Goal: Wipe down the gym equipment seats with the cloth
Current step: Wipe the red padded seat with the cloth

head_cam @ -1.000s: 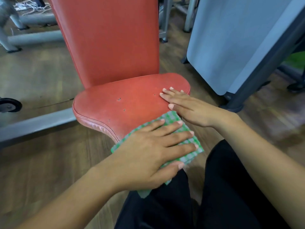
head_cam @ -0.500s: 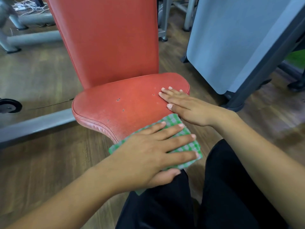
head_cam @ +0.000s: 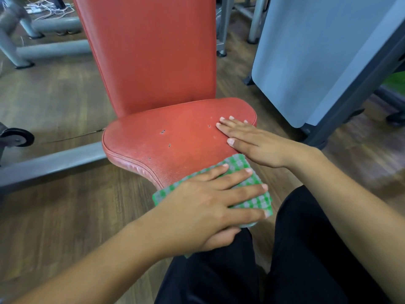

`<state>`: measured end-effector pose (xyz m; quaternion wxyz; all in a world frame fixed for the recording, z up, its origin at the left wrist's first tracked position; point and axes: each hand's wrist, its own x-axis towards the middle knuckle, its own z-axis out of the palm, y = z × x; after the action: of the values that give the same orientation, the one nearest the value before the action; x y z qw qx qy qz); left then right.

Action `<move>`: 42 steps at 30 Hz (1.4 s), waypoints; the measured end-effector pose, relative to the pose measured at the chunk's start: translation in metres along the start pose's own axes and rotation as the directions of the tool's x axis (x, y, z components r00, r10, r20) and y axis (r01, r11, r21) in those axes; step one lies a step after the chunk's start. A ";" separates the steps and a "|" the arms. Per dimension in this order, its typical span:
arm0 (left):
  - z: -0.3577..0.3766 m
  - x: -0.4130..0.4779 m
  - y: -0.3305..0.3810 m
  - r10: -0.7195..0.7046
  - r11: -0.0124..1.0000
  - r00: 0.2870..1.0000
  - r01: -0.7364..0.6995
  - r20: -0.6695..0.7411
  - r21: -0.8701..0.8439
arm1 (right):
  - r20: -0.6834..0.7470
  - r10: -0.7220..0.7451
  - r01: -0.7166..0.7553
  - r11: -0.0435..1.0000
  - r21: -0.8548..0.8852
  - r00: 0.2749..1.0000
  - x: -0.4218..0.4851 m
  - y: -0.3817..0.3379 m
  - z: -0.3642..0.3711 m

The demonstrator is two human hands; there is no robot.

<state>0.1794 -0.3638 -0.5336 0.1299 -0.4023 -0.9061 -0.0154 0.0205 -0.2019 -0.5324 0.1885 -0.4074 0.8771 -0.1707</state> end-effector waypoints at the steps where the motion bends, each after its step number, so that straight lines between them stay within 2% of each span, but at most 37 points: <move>1: 0.002 0.004 0.001 -0.008 1.000 1.000 0.008 -0.015 -0.001 | 0.000 0.000 0.000 1.000 0.003 1.000 0.000 0.001 0.000; 5: 0.006 -0.015 -0.002 -0.120 0.988 0.982 0.104 -0.146 -0.117 | -0.015 -0.006 0.006 1.000 0.002 1.000 0.000 0.002 0.002; 10: 0.022 -0.043 -0.022 -0.236 0.966 0.907 0.182 -0.348 -0.181 | -0.107 0.015 -0.002 0.993 0.121 0.994 -0.005 -0.009 0.003; 13: 0.032 -0.050 -0.040 -0.353 0.921 0.842 0.237 -0.407 -0.308 | -0.097 0.003 0.012 0.988 0.153 0.995 -0.013 -0.029 0.004; 16: 0.040 -0.061 -0.066 -0.448 0.886 0.792 0.333 -0.414 -0.322 | -0.030 -0.049 0.051 0.996 0.068 0.998 -0.023 -0.052 0.008; 19: 0.043 -0.076 -0.095 -0.477 0.879 0.785 0.420 -0.396 -0.227 | 0.055 -0.065 0.070 0.992 -0.106 0.996 -0.027 -0.064 0.012; 23: 0.043 -0.084 -0.110 -0.530 0.845 0.729 0.495 -0.433 -0.201 | 0.060 -0.043 0.053 0.982 -0.182 0.997 -0.027 -0.069 0.015; 28: 0.049 -0.062 -0.070 -0.566 0.824 0.636 0.447 -0.525 -0.348 | 0.062 -0.016 0.027 0.983 -0.183 0.998 -0.028 -0.071 0.015; 30: 0.050 -0.057 -0.059 -0.565 0.825 0.630 0.412 -0.533 -0.387 | 0.059 -0.008 0.018 0.984 -0.179 0.998 -0.028 -0.071 0.015; 32: 0.050 -0.059 -0.065 -0.525 0.851 0.662 0.386 -0.535 -0.356 | 0.056 -0.006 0.015 0.985 -0.174 0.998 -0.027 -0.071 0.015; 35: 0.047 -0.074 -0.096 -0.472 0.878 0.723 0.439 -0.504 -0.191 | 0.078 0.012 0.002 0.984 -0.176 0.997 -0.026 -0.072 0.014; 38: 0.037 -0.088 -0.126 -0.588 0.803 0.725 0.576 -0.359 -0.152 | 0.091 0.022 -0.007 0.986 -0.167 0.996 -0.026 -0.073 0.012; 40: 0.027 -0.088 -0.143 -0.731 0.682 0.666 0.711 -0.148 -0.169 | 0.089 0.019 -0.004 0.987 -0.161 0.996 -0.027 -0.074 0.012; 42: 0.019 -0.076 -0.156 -0.815 0.565 0.576 0.813 0.058 -0.136 | 0.076 0.015 -0.003 0.988 -0.156 0.997 -0.026 -0.074 0.013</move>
<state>0.1094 -0.5222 -0.5587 0.0835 0.0516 -0.9849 -0.1428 0.0905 -0.2285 -0.5048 0.1906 -0.4231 0.8817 -0.0850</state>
